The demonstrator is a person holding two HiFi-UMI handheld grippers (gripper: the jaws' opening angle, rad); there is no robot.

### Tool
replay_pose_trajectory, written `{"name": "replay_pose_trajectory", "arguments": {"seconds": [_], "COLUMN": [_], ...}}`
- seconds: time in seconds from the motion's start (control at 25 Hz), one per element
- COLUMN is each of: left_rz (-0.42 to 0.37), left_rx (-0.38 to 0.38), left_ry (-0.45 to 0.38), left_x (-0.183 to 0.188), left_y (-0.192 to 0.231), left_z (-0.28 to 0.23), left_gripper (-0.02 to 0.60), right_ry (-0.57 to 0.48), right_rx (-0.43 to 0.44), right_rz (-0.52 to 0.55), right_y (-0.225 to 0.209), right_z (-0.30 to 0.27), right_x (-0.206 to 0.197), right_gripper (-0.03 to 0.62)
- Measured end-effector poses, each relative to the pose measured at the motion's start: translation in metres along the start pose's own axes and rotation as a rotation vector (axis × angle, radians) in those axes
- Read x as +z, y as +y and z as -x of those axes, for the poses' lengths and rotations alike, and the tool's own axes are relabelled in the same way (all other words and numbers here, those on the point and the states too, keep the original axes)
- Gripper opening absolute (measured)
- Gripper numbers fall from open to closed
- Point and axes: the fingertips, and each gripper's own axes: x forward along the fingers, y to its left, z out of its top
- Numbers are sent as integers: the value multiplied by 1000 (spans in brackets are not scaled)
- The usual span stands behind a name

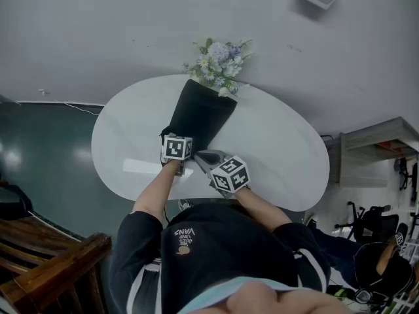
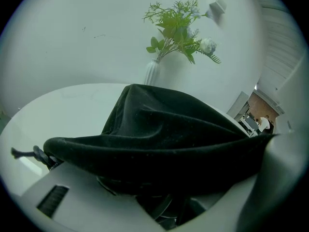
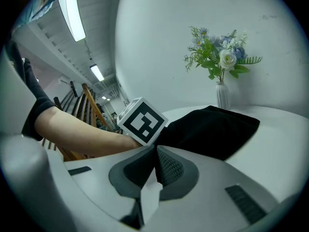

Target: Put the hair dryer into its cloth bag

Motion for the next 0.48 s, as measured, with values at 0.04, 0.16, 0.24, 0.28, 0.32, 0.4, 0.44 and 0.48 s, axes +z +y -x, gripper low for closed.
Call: {"name": "replay_pose_trajectory", "arguments": {"seconds": [0.04,0.16,0.24,0.28,0.32,0.4,0.44,0.48], "left_rz": [-12,-37,-48,-55,-60,-69,-69,-66], "left_rx": [6,26,24,23,26,42,52,64], "left_ry": [2,7,5,7,7,-7,-22,-36], "left_x": [1,3,4,4,4,5,5,5], "left_y": [1,4,3,2,3,4,5,7], "left_z": [-1,0,0,0,-1,0,-1,-1], "left_gripper": [236,236,236,236,238,242,253,267], "right_ry": [1,4,6,6,5,2,0,-2], "right_rx": [1,5,7,8,8,6,3,0], "right_rz": [0,-2,-7,-10,-13,-20,-23,-25], "right_y": [-1,-2,-2,-3,-3,-5,-7,-8], "right_z": [-1,-3,-3,-4,-4,-4,-4,-3], "right_x": [0,-1,-1,-1,-1,0,0,1], "right_gripper": [48,48,48,48,48,48,48,48]}}
